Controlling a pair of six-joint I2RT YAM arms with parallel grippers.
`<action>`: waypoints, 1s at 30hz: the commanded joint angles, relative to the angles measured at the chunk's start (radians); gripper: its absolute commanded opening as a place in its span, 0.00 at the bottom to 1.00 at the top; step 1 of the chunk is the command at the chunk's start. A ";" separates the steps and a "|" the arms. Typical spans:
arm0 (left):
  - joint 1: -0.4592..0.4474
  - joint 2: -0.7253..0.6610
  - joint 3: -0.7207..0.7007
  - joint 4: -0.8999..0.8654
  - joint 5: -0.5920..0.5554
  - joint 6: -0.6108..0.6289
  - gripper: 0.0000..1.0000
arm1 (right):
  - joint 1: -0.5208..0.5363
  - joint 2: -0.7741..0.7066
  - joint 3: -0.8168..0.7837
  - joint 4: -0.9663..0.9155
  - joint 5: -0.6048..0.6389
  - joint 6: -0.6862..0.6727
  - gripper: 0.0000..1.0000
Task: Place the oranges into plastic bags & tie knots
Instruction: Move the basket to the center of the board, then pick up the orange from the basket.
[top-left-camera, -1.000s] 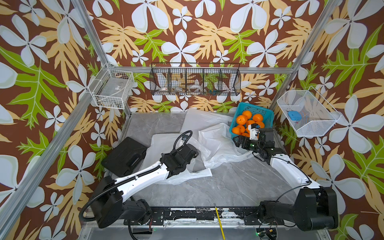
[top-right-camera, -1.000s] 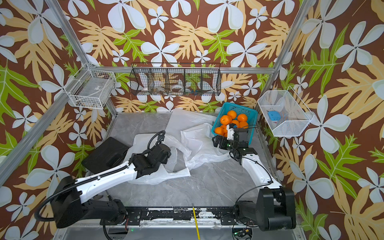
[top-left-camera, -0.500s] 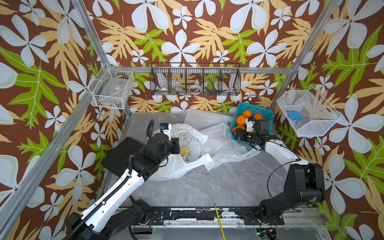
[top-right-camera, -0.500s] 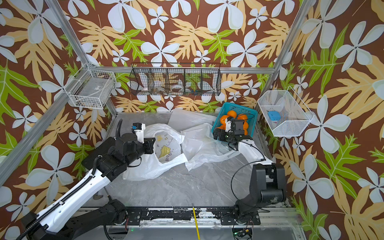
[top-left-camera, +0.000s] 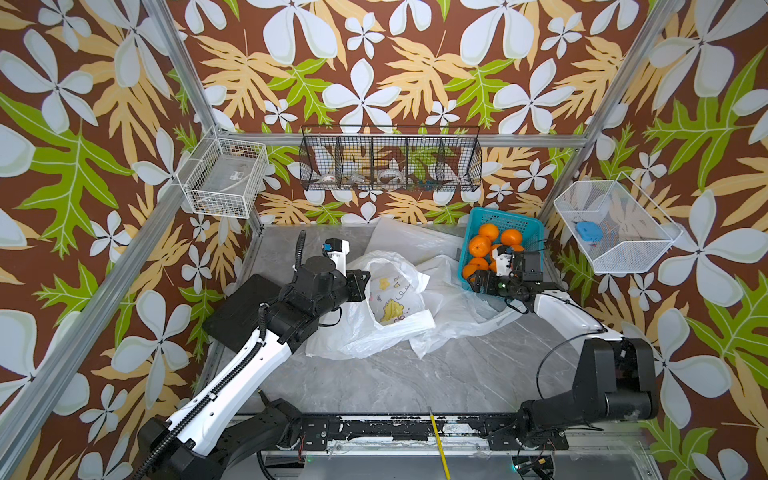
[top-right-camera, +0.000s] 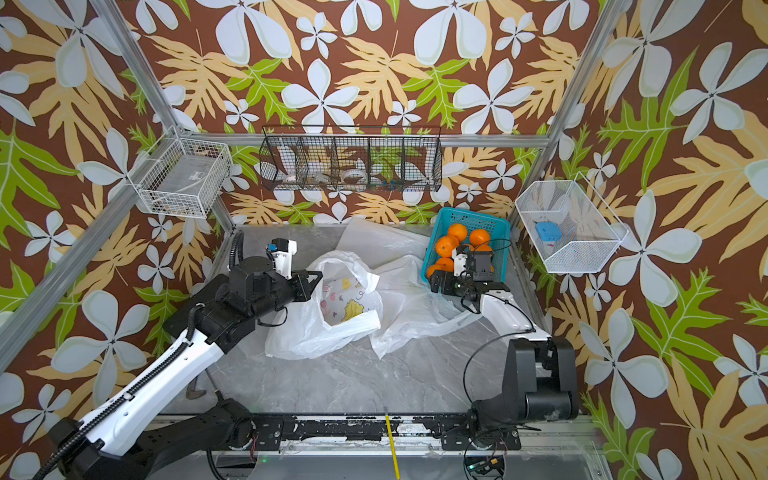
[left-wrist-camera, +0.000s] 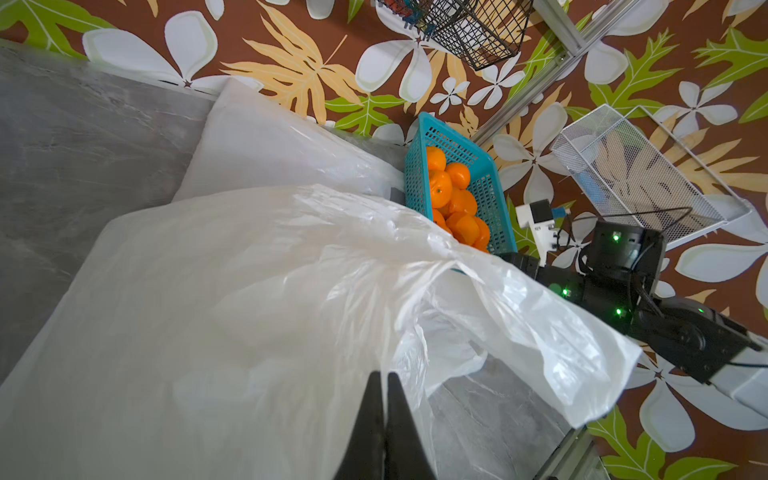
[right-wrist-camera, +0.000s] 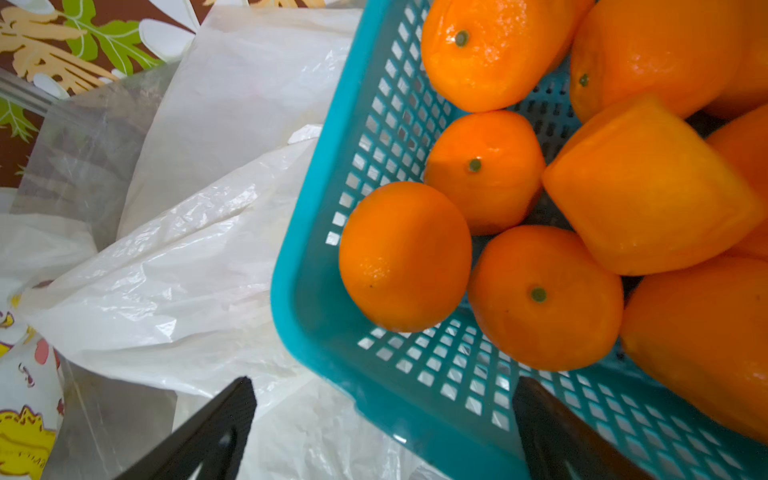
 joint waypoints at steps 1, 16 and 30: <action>0.004 0.006 0.015 0.035 0.022 -0.024 0.00 | 0.000 -0.079 -0.081 -0.124 -0.017 0.035 0.99; 0.004 0.003 -0.021 0.064 0.045 -0.052 0.00 | -0.001 -0.197 0.021 -0.261 0.225 0.001 0.99; 0.004 0.022 -0.009 0.028 -0.005 -0.033 0.00 | 0.069 0.152 0.262 -0.206 0.216 0.004 0.96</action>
